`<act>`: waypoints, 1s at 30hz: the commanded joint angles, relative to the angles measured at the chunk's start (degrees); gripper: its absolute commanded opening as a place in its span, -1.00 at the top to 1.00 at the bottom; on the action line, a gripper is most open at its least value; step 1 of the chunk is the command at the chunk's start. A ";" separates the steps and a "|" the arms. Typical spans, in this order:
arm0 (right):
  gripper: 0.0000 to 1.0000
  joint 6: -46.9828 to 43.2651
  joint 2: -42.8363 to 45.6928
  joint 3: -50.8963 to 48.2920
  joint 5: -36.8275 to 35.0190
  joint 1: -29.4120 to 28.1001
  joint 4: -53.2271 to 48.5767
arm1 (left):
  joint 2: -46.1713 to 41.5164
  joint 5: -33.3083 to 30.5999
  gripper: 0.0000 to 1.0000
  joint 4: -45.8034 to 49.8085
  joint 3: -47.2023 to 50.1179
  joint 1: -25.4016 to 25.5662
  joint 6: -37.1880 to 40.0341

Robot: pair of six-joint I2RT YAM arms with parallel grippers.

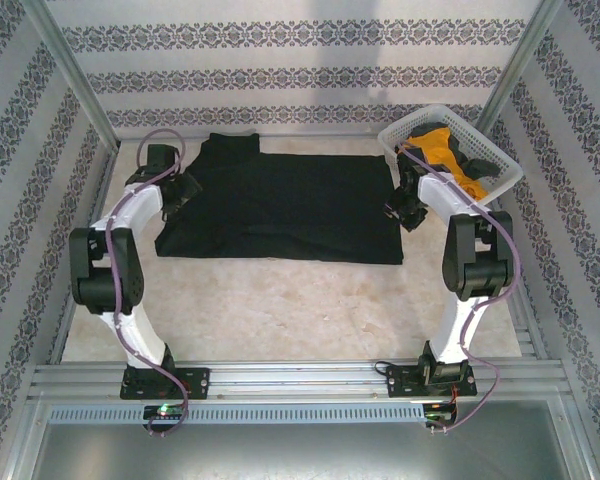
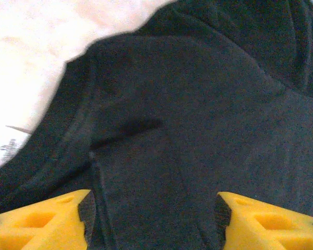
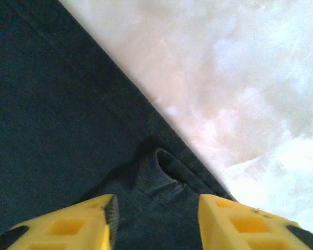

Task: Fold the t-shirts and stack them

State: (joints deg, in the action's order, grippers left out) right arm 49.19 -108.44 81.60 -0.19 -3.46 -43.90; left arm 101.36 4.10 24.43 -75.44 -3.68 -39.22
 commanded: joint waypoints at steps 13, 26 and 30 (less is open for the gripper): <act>-0.11 -3.33 16.01 -25.88 13.91 2.73 11.86 | -14.85 8.48 -0.25 -10.02 29.58 -9.85 -6.76; -0.04 0.34 12.72 -26.07 10.39 2.96 8.43 | -5.08 8.26 0.20 -14.49 24.82 -11.26 -4.82; -0.06 2.15 14.17 -27.37 9.24 2.68 7.34 | -4.67 8.34 0.27 -13.76 24.35 -11.26 -4.10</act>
State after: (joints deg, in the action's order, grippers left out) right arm 49.19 -96.20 55.51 11.00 -0.25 -34.09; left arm 94.08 11.79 17.87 -49.25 -14.74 -45.06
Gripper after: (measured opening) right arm 0.528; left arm 0.374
